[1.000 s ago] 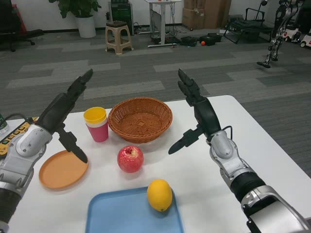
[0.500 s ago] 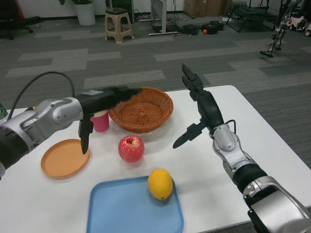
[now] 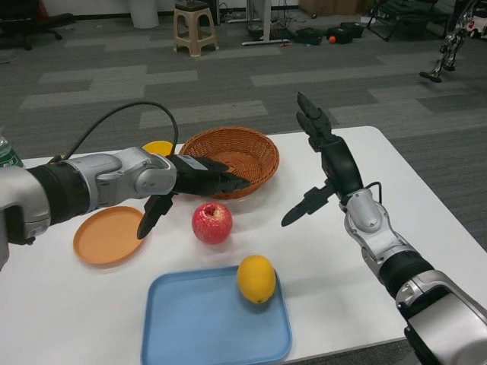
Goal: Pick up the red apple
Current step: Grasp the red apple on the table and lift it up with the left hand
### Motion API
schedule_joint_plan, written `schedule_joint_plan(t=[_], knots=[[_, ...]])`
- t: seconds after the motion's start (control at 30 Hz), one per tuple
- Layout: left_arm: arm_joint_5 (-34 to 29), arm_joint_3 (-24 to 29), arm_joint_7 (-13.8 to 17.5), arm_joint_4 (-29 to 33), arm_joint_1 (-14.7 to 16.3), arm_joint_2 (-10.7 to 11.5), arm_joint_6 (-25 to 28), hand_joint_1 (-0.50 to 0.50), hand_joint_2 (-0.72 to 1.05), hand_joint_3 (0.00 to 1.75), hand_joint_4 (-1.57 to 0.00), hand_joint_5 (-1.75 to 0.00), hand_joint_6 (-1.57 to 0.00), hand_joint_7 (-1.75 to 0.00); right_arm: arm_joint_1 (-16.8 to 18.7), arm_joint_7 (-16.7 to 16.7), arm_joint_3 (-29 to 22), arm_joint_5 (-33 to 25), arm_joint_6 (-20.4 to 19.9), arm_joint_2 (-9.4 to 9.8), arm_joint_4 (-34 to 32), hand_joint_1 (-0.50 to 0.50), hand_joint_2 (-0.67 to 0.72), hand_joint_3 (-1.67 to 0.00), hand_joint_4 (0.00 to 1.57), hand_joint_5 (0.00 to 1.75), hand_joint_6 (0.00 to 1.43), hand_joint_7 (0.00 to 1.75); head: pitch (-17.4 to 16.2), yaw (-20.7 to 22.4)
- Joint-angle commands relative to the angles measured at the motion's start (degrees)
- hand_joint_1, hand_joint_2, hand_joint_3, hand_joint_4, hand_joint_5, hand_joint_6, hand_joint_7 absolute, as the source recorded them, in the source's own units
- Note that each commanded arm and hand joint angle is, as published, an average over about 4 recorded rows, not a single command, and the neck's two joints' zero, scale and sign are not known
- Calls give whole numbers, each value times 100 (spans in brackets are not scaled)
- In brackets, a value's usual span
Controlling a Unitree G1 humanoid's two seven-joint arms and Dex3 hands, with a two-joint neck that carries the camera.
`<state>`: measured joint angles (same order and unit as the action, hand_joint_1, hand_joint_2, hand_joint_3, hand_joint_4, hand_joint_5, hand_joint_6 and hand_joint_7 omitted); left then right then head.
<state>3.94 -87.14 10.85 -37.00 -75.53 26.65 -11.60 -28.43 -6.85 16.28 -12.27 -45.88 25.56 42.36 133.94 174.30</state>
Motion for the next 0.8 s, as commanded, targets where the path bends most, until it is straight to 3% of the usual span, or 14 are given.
schedule_joint_plan(t=[0.03, 0.3, 0.57, 0.8], knots=[[-8, -292, 31, -132, -137, -147, 79, -50, -10, 4, 0, 0, 0, 0, 61, -27, 51, -111, -75, 78, -70, -50, 22, -8, 0, 0, 0, 7, -5, -14], [-39, -1224, -136, -191, -350, -373, 187, -50, 34, 4, 0, 0, 0, 0, 182, -34, 51, -190, -94, 100, -213, -50, 22, -4, 0, 0, 0, 7, 78, -134], [-148, -1503, -254, -527, -339, -617, 176, -50, 41, 0, 0, 0, 0, 0, 140, -36, 99, -205, -97, 116, -136, -50, 22, -8, 0, 0, 0, 7, 128, -80], [-219, -1688, -351, -881, -328, -836, 145, -50, 34, 0, 0, 0, 0, 0, 100, -36, 178, -205, -94, 96, -65, -50, 22, -8, 0, 0, 0, 7, 131, -21]])
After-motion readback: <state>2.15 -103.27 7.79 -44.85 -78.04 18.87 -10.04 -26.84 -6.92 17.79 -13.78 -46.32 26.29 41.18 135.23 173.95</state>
